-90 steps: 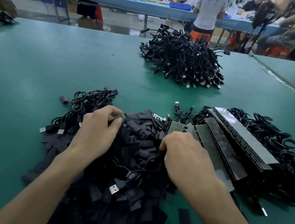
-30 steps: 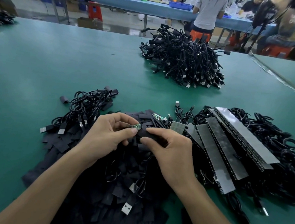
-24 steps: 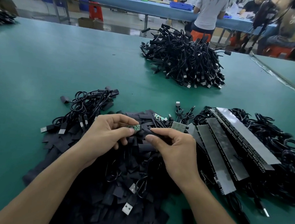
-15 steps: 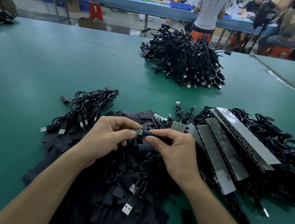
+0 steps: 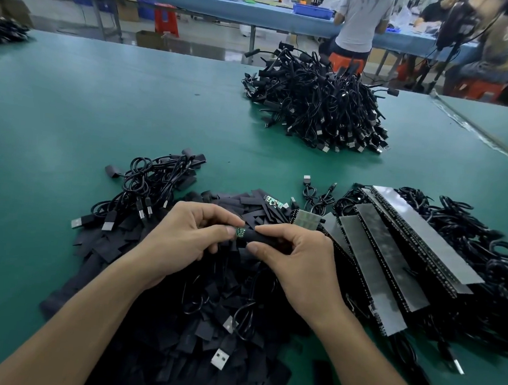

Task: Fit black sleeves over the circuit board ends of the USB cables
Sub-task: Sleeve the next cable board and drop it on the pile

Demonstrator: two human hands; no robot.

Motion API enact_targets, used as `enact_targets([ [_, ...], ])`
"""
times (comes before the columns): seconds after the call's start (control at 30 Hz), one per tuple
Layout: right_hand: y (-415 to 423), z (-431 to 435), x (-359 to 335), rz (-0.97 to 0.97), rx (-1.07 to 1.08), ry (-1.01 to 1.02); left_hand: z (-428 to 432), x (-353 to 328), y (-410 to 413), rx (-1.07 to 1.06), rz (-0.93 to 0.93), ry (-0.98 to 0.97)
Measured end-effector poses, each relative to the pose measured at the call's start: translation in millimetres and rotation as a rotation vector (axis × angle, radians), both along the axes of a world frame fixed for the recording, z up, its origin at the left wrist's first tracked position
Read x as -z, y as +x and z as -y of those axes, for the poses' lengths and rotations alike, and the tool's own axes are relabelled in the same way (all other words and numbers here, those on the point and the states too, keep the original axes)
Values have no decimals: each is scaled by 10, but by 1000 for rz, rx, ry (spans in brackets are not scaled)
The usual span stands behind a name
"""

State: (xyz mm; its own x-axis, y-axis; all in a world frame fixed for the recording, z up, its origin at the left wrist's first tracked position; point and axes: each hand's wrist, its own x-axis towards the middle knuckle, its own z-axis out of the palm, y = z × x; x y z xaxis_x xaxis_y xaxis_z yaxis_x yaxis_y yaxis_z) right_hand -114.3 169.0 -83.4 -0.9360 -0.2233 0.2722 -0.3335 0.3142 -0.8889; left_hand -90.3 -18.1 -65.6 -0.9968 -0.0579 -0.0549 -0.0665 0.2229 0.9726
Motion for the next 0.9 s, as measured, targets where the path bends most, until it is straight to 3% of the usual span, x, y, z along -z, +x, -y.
enact_targets([
  [0.9, 19, -12, -7, -36, -59, 31, 51, -15, 32, 133, 9, -4],
])
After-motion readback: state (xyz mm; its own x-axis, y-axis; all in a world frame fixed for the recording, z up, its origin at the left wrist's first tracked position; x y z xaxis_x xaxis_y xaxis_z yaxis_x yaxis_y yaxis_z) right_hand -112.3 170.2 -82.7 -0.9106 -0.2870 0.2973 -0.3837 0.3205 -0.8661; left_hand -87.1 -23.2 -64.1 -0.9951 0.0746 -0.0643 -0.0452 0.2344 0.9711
